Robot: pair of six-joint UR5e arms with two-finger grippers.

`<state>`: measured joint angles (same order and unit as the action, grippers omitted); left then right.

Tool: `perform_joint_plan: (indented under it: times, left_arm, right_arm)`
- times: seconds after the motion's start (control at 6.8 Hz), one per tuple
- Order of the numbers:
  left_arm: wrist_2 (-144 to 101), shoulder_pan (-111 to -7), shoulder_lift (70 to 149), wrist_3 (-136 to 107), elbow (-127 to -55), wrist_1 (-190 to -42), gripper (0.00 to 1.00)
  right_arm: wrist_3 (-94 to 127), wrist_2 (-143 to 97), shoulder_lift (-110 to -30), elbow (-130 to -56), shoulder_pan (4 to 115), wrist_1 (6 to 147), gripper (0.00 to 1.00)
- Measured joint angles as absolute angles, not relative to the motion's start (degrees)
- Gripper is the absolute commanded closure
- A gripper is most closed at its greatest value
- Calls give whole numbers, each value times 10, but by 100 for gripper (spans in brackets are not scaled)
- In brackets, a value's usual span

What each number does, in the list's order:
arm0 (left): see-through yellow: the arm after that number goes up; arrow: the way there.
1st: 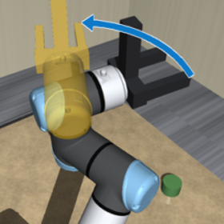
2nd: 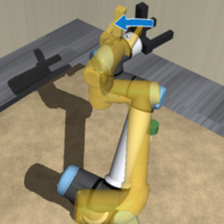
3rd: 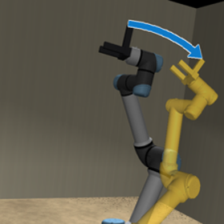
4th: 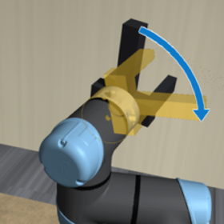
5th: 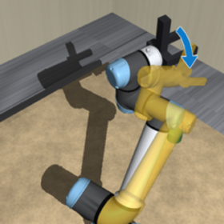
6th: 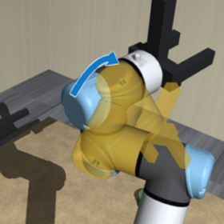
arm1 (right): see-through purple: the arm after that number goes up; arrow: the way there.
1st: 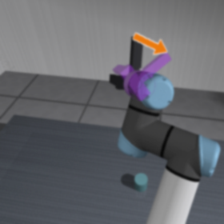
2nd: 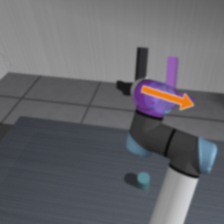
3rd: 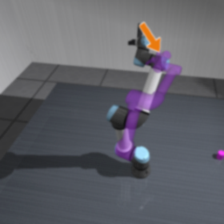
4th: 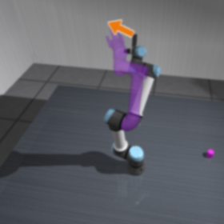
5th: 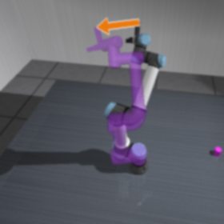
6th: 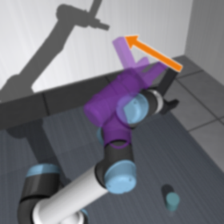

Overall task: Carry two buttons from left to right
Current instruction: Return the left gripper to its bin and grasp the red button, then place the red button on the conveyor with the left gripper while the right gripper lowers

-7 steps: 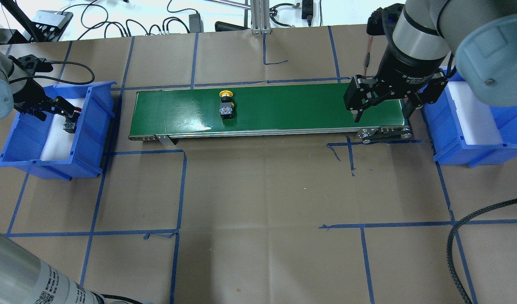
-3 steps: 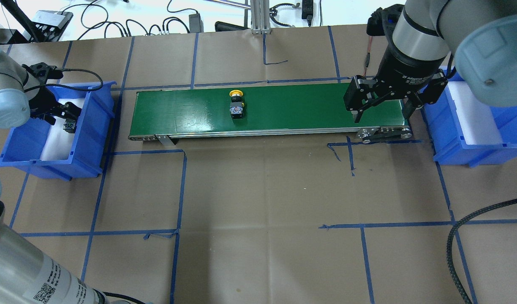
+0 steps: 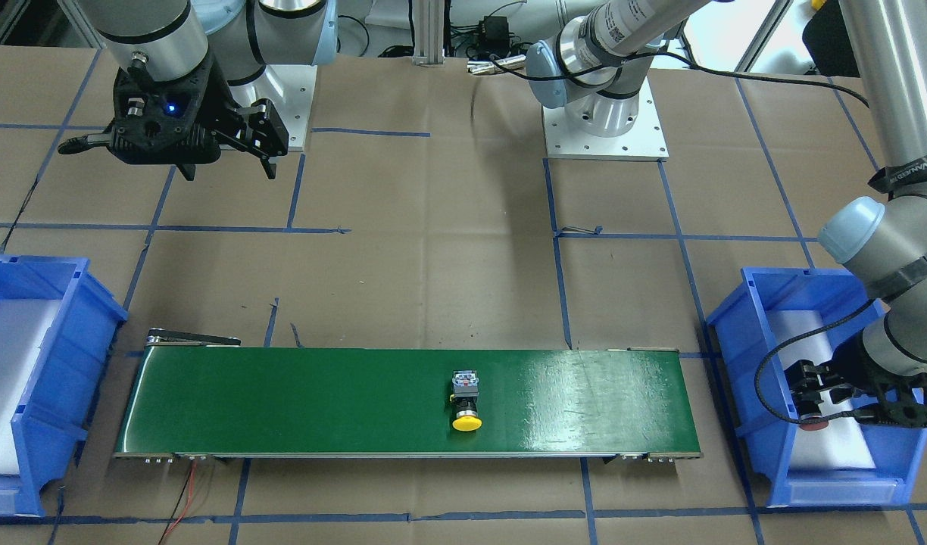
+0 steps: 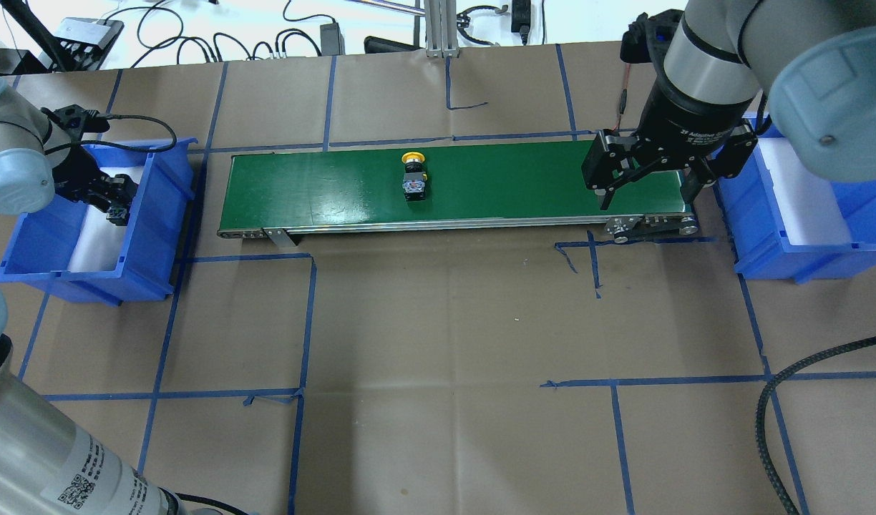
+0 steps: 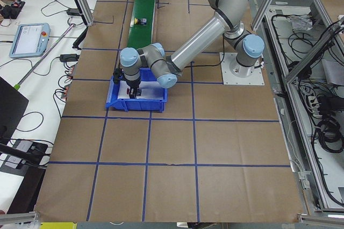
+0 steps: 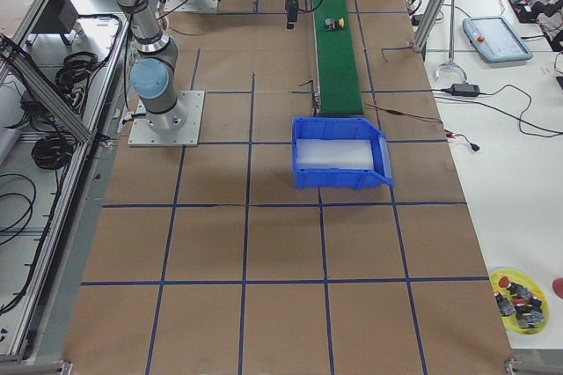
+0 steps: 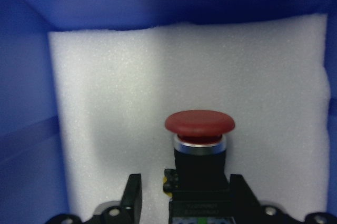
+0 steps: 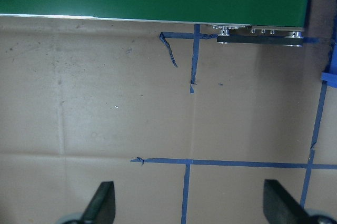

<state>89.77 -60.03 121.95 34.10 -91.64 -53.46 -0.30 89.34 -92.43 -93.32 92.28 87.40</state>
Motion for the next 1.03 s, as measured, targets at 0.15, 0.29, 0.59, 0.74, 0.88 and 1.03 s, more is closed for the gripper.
perform_joint_plan:
  times: [0.15, 0.29, 0.59, 0.74, 0.88, 1.03]
  left_arm:
    - [897, -601, 1218, 339, -914, -535, 100]
    - [898, -601, 1211, 338, -907, -539, 100]
    - [899, -599, 1174, 340, -875, -594, 100]
    - [900, -597, 1150, 340, -858, -642, 100]
    - [900, -598, 1130, 339, -846, -681, 100]
    - [900, -601, 1118, 332, -839, -705, 100]
  right_arm:
    - [-3, 893, -925, -933, 923, 874, 0]
    - [-3, 893, -925, -933, 923, 874, 0]
    - [-3, 894, -924, -934, 922, 874, 0]
    - [-4, 894, -924, -934, 922, 874, 0]
    - [-4, 894, -924, -934, 922, 875, 0]
    - [-4, 894, -924, -934, 923, 875, 0]
